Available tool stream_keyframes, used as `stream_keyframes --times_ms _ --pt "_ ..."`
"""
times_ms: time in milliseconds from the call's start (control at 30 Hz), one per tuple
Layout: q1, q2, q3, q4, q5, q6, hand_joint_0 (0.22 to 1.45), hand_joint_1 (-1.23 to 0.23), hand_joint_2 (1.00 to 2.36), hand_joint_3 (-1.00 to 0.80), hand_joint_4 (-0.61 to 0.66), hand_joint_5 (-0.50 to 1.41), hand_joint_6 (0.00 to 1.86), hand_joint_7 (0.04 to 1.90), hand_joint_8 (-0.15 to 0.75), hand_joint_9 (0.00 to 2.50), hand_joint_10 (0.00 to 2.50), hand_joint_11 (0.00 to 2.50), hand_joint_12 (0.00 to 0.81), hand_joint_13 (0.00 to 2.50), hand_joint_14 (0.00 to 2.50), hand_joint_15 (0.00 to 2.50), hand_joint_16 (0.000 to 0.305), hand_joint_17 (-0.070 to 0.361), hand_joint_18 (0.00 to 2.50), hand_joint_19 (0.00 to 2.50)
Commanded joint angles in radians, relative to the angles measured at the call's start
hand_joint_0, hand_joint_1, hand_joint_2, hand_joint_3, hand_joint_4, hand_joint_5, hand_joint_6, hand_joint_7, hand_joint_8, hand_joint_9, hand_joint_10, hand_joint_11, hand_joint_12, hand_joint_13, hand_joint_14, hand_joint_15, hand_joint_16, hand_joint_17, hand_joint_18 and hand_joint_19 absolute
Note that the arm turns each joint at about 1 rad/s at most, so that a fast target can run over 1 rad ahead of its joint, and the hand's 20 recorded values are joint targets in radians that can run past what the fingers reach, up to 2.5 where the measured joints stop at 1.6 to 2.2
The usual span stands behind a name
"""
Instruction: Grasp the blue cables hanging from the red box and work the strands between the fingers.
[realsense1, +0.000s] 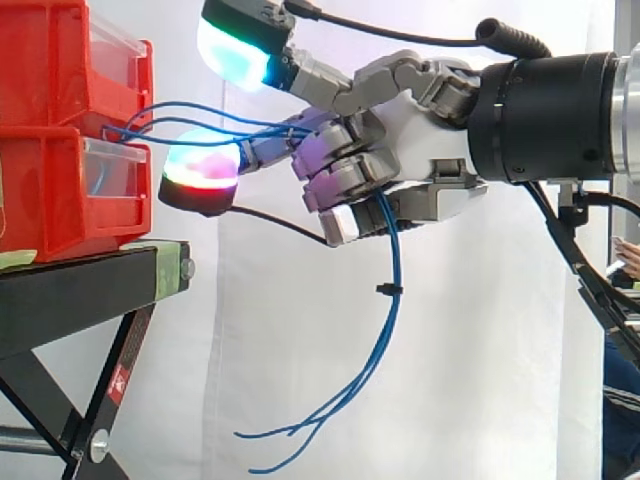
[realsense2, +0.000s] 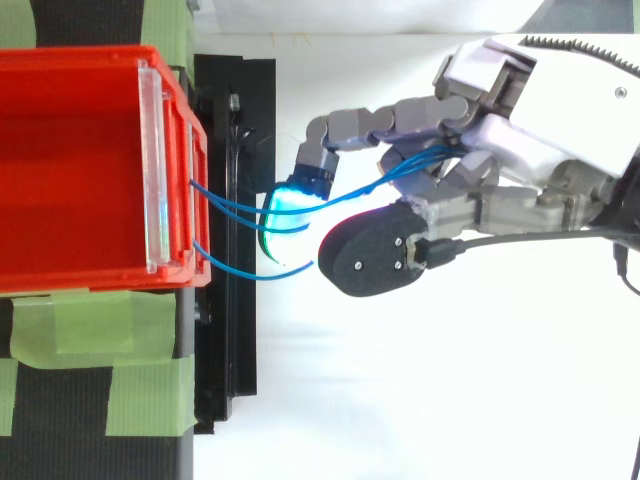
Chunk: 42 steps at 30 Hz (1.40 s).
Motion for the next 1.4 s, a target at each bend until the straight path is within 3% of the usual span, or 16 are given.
stream_keyframes --times_ms 0,300,567,833,933,967,1100,1367 --pt "-0.010 0.000 0.000 0.000 0.001 -0.031 0.83 -0.59 1.00 -1.00 0.28 0.55 0.02 1.29 0.548 1.37 2.50 2.50 0.622 1.80 2.50 1.61 0.222 0.167 2.42 0.66" --pt "-0.019 0.002 0.002 0.020 0.004 -0.116 0.83 -0.58 1.00 -1.00 0.28 0.53 0.02 1.27 0.548 1.37 2.50 2.50 0.622 1.80 2.50 1.61 0.222 0.167 2.42 0.66" --pt "-0.024 0.002 0.037 0.023 0.010 -0.130 0.86 -0.58 1.00 -0.93 0.28 0.53 0.02 1.27 0.548 1.37 2.50 2.50 0.622 1.80 2.50 1.61 0.222 0.167 2.42 0.66" --pt "-0.024 0.012 0.092 -0.066 0.010 -0.138 0.88 -0.62 1.01 -0.70 0.29 0.47 0.02 1.27 0.548 1.37 2.50 2.50 0.622 1.80 2.50 1.61 0.222 0.167 2.42 0.66" --pt "-0.019 0.020 0.092 -0.066 0.010 -0.138 0.87 -0.63 1.01 -0.75 0.30 0.44 0.02 1.25 0.548 1.37 2.50 2.50 0.622 1.80 2.50 1.61 0.222 0.167 2.42 0.66" --pt "-0.019 0.023 0.095 -0.100 0.010 -0.139 0.86 -0.63 1.01 -0.80 0.29 0.43 0.02 1.25 0.548 1.37 2.50 2.50 0.622 1.80 2.50 1.61 0.222 0.167 2.42 0.66" --pt "-0.016 0.023 0.095 -0.115 0.014 -0.141 0.81 -0.61 1.00 -0.98 0.31 0.40 0.02 1.24 0.548 1.37 2.50 2.50 0.622 1.80 2.50 1.61 0.222 0.167 2.42 0.66" --pt "-0.005 0.021 0.094 -0.121 0.014 -0.149 0.81 -0.65 1.00 -0.98 0.32 0.38 0.02 1.23 0.548 1.37 2.50 2.50 0.622 1.80 2.50 1.61 0.222 0.167 2.42 0.66"
